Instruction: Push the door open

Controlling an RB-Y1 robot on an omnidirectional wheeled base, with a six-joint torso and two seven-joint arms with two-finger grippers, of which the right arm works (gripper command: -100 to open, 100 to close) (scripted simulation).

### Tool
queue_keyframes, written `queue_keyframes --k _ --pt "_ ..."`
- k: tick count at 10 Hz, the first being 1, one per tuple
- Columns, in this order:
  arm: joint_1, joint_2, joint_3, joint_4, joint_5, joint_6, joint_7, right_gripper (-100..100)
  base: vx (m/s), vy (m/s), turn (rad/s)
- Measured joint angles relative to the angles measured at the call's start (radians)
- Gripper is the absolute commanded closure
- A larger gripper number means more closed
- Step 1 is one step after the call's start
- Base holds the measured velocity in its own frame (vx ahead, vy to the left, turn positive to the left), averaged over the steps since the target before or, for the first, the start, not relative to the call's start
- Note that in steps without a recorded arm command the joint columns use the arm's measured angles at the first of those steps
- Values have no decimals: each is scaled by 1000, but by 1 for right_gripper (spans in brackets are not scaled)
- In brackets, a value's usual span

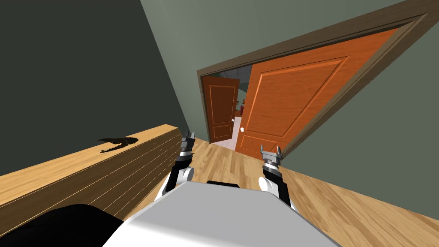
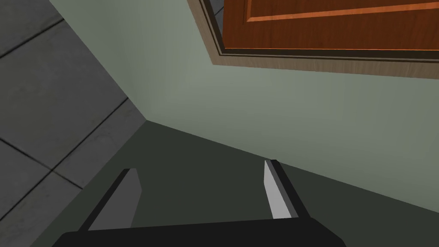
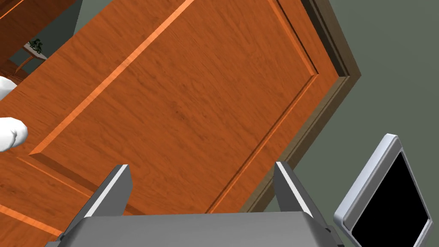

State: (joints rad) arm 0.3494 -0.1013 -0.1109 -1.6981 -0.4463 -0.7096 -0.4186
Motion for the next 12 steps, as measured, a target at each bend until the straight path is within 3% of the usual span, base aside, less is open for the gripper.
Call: queue_keyframes --k 12 --pt "-64 9 -39 277 -184 -84 -229 -100 81 -60 204"
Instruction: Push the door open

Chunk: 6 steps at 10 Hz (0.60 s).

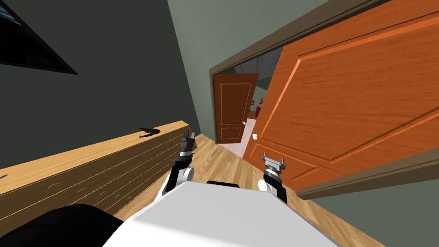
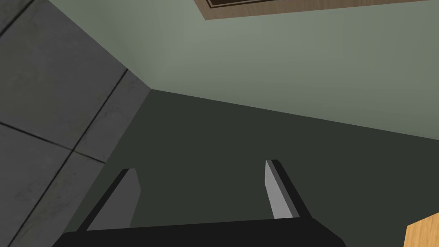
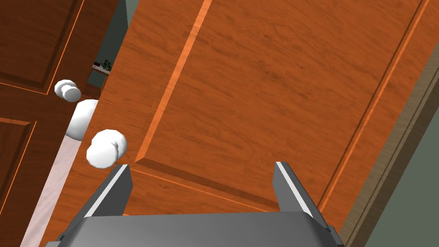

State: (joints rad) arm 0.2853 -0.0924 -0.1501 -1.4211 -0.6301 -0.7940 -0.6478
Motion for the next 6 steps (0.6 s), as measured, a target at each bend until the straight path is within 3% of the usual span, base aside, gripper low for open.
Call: queue_keyframes --k 5,6 --pt "-29 5 -16 111 -71 -31 -88 -100 63 -71 190" --pt "-36 5 -18 141 -83 -44 -109 -100 93 -99 326"
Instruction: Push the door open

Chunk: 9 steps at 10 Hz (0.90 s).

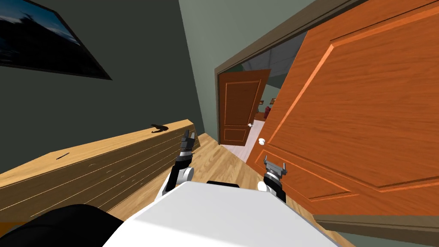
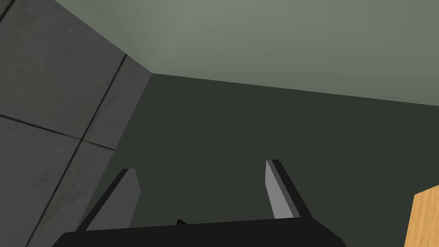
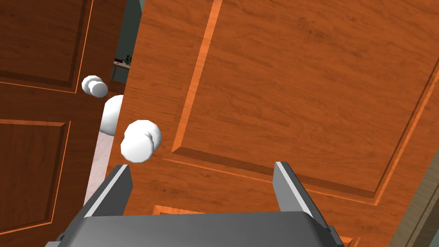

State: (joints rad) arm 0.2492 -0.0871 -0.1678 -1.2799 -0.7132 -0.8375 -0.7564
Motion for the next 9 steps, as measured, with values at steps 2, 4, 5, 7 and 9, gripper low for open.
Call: queue_keyframes --k 2,4,5,7,9 --pt "-3 9 -9 35 -38 -8 -40 -100 81 -103 208" --pt "-21 8 -16 97 -70 -27 -85 -100 64 -109 250" --pt "-26 15 -18 118 -83 -35 -102 -100 58 -106 276" --pt "-38 22 -25 163 -115 -48 -138 -100 57 -93 205" --pt "-45 31 -30 202 -141 -61 -172 -100 44 -84 175"
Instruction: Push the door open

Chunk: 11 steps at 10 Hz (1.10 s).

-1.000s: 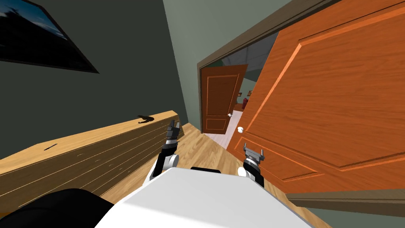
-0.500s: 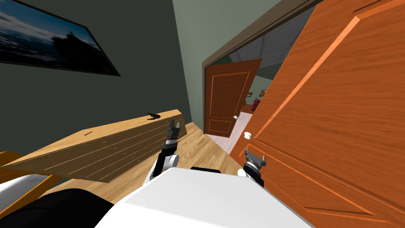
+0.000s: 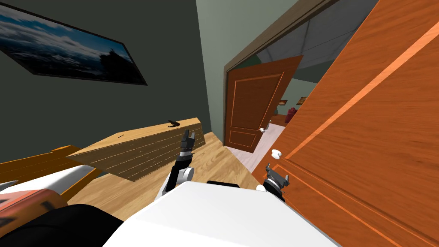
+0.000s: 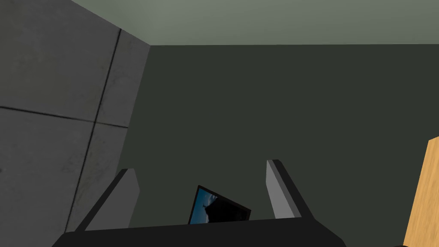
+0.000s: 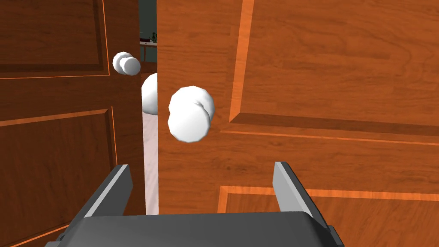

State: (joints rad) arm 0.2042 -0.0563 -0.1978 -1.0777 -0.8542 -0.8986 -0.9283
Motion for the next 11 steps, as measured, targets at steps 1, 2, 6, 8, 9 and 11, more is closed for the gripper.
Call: queue_keyframes --k 1,2,6,8,9,11 --pt "-2 3 -4 13 -14 -3 -13 -100 31 -75 132" --pt "-12 3 -8 33 -25 -6 -25 -100 39 -80 173" --pt "-25 1 -13 87 -50 -24 -68 -100 65 -95 85" --pt "-22 -5 -13 93 -51 -30 -75 -100 133 -180 29" --pt "-22 -9 -14 99 -52 -33 -79 -100 175 -192 45" --pt "-17 -10 -14 105 -52 -40 -89 -100 125 -182 30"
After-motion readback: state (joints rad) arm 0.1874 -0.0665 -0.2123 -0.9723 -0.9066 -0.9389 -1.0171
